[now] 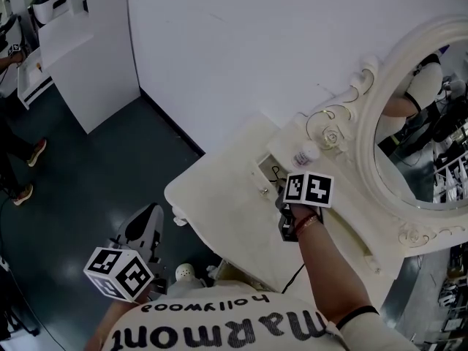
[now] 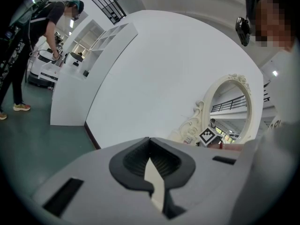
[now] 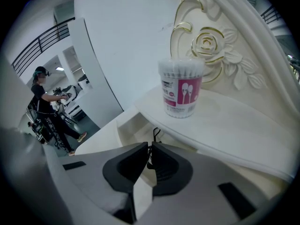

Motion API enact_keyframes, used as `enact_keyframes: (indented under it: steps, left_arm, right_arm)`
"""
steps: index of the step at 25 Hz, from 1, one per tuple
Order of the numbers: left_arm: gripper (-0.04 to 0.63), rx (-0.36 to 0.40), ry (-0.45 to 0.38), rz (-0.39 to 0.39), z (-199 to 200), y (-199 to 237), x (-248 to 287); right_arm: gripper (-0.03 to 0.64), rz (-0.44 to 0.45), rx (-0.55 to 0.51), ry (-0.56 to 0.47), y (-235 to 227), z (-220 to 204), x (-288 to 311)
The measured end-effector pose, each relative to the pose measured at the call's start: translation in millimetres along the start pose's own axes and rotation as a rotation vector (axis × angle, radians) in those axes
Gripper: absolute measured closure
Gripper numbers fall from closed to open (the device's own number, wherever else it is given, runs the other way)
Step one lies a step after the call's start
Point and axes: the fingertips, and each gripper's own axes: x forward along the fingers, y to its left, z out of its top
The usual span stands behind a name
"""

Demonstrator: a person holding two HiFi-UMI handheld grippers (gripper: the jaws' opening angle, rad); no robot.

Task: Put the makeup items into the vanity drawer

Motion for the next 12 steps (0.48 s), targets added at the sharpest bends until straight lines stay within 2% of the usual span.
enact_keyframes:
  steps: [12]
  left_arm:
    - [0.588, -0.006, -0.007, 0.003, 1.6, 3.9, -3.8]
  right_arm:
    - [0.578, 0.025, 0.097, 0.032, -2.0, -2.6, 2.4]
